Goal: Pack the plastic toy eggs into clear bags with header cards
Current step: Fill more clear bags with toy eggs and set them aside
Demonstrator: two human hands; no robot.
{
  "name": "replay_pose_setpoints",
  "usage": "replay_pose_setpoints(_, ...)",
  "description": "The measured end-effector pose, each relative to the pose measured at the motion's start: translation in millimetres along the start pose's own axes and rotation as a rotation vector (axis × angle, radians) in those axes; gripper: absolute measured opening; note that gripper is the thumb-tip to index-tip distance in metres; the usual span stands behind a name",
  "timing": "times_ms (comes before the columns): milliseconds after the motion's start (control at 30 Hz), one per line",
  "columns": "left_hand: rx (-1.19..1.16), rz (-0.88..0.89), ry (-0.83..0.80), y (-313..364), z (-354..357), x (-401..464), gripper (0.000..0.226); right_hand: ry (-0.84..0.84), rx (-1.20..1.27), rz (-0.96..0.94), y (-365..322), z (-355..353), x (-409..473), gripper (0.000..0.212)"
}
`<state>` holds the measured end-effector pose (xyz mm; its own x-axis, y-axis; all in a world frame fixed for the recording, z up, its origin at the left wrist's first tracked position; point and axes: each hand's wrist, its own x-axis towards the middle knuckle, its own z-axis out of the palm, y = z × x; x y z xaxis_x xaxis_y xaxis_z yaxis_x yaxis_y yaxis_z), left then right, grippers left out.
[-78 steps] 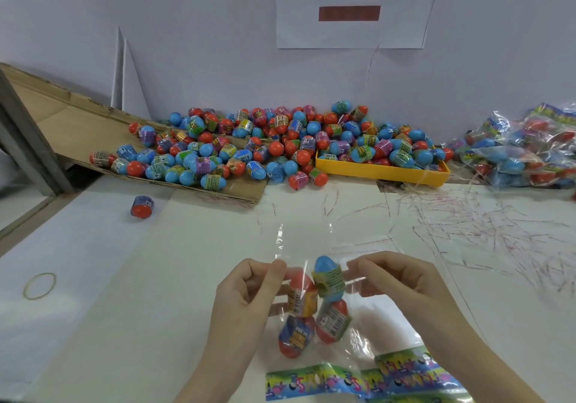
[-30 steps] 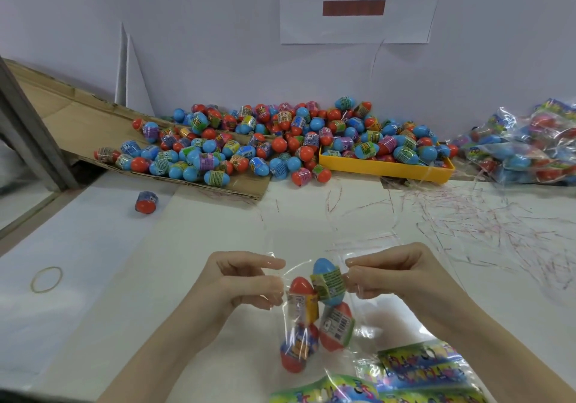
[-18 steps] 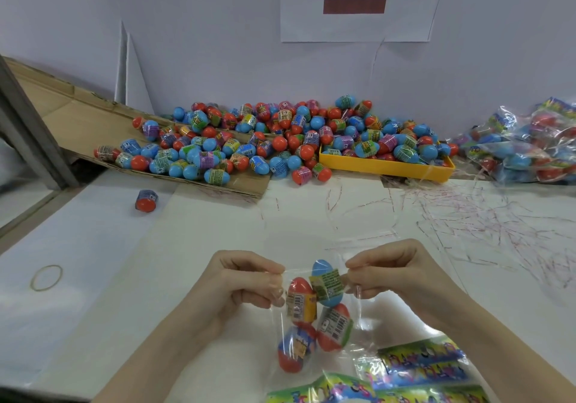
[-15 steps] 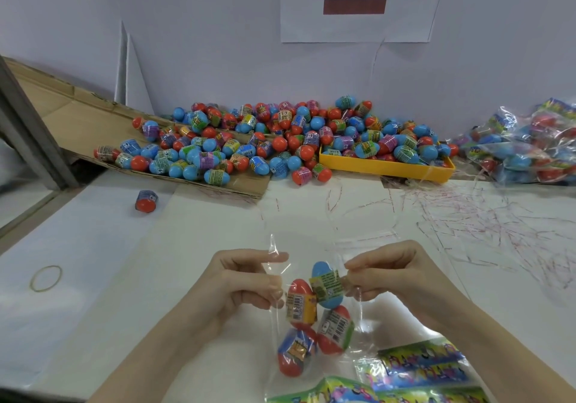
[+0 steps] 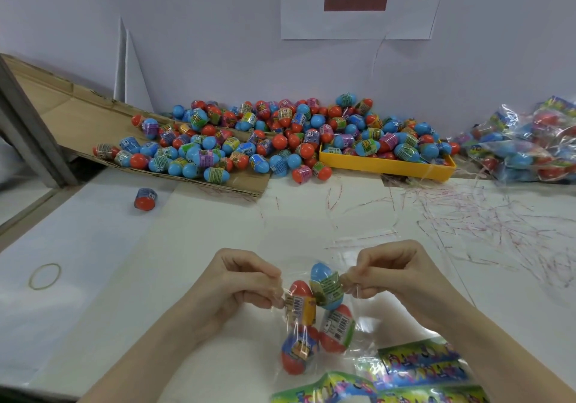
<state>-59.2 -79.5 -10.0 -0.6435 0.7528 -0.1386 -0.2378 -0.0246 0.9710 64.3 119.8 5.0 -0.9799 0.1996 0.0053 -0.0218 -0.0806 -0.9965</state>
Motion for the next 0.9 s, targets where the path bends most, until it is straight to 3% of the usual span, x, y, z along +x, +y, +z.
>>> replay_pose_setpoints(100,0.107,0.05,-0.041,2.5,-4.8,-0.6,0.011,-0.025,-0.069,-0.04,0.5,-2.0,-1.7,0.016)
replay_pose_setpoints(267,0.159,0.085,-0.105,6.3,-10.1,2.2,0.01,-0.053,-0.133,-0.101,-1.3,-1.2,-2.6,0.013)
replay_pose_setpoints(467,0.132,0.07,-0.181,1.3,-11.0,4.0,0.033,-0.125,-0.291,-0.087,-4.2,-2.7,0.7,0.041)
replay_pose_setpoints(567,0.102,0.075,-0.219,2.9,-11.8,4.0,0.022,-0.144,-0.347,-0.104,-12.1,-3.3,2.8,0.048)
replay_pose_setpoints(667,0.084,0.072,-0.221,2.8,-12.0,4.3,0.005,-0.157,-0.416,-0.106,-15.8,-5.6,4.4,0.047)
replay_pose_setpoints(900,0.04,0.104,-0.194,-0.7,-11.1,5.5,0.022,-0.197,-0.622,-0.167,-21.8,-6.6,5.3,0.036)
